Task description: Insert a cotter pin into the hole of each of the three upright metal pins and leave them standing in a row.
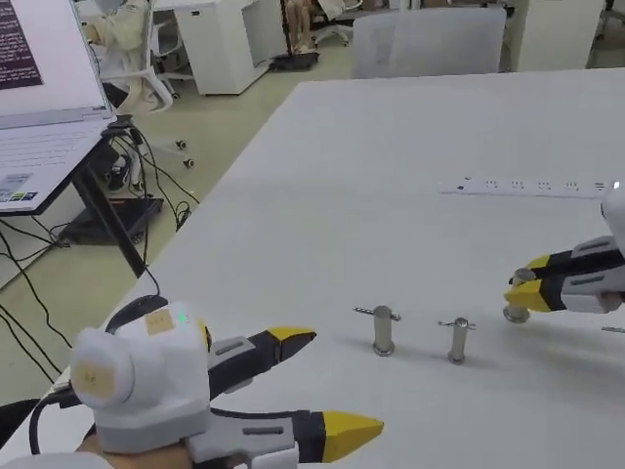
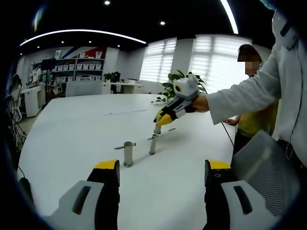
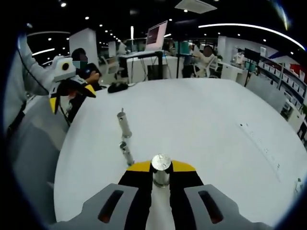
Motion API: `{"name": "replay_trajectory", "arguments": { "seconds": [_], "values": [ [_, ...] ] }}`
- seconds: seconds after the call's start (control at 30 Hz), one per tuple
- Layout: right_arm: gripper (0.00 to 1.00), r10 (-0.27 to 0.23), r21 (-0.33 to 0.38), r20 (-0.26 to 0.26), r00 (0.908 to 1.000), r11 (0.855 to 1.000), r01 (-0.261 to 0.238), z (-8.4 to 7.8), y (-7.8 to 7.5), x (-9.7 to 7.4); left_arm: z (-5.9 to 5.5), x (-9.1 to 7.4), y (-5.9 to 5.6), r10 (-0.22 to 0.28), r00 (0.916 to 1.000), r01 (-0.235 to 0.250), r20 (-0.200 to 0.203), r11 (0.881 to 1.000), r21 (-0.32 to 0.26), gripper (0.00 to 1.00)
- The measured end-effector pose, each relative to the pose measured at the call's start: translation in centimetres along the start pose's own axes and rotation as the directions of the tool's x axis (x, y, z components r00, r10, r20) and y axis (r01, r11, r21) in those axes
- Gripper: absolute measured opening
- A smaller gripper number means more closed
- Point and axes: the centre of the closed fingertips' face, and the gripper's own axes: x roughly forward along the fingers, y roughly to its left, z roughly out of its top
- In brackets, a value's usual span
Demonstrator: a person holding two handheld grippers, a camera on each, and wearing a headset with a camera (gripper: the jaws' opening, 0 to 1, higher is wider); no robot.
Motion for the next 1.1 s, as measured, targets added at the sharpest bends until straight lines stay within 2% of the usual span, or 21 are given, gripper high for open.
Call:
{"name": "replay_trajectory", "arguments": {
  "seconds": [0.13, 0.27, 0.47, 0.67, 0.9, 1.1],
  "values": [
    [0.12, 0.006, 0.006, 0.011, 0.9999, 1.000, -0.006, -0.5, 1.6, -1.5, -0.2, 0.1, -0.3, -0.010, 0.9999, 0.010, -0.004, 1.000, 0.010, 0.72],
    [0.12, 0.026, -0.004, 0.006, 0.9996, 1.000, -0.026, -1.2, 3.7, -2.2, -0.3, 0.2, -0.6, -0.017, 0.9998, 0.017, -0.013, 1.000, 0.017, 0.71],
    [0.12, 0.075, 0.001, 0.012, 0.9971, 0.997, -0.075, -2.0, 6.9, -2.4, -0.2, 0.2, -1.1, -0.026, 0.9996, 0.026, -0.008, 0.999, 0.025, 0.71],
    [0.12, 0.130, -0.021, 0.014, 0.9914, 0.991, -0.130, -2.6, 9.9, -1.9, -0.2, 0.1, -1.8, -0.031, 0.9995, 0.031, -0.007, 0.999, 0.035, 0.71],
    [0.12, 0.178, -0.043, 0.015, 0.9839, 0.983, -0.177, -2.9, 11.9, -0.9, -0.5, 0.0, -2.3, -0.039, 0.9991, 0.040, -0.019, 0.998, 0.043, 0.71],
    [0.12, 0.202, -0.065, -0.001, 0.9793, 0.977, -0.202, -3.8, 12.3, -0.4, -0.6, 0.0, -2.6, -0.041, 0.9989, 0.042, -0.024, 0.998, 0.048, 0.71]
  ]
}}
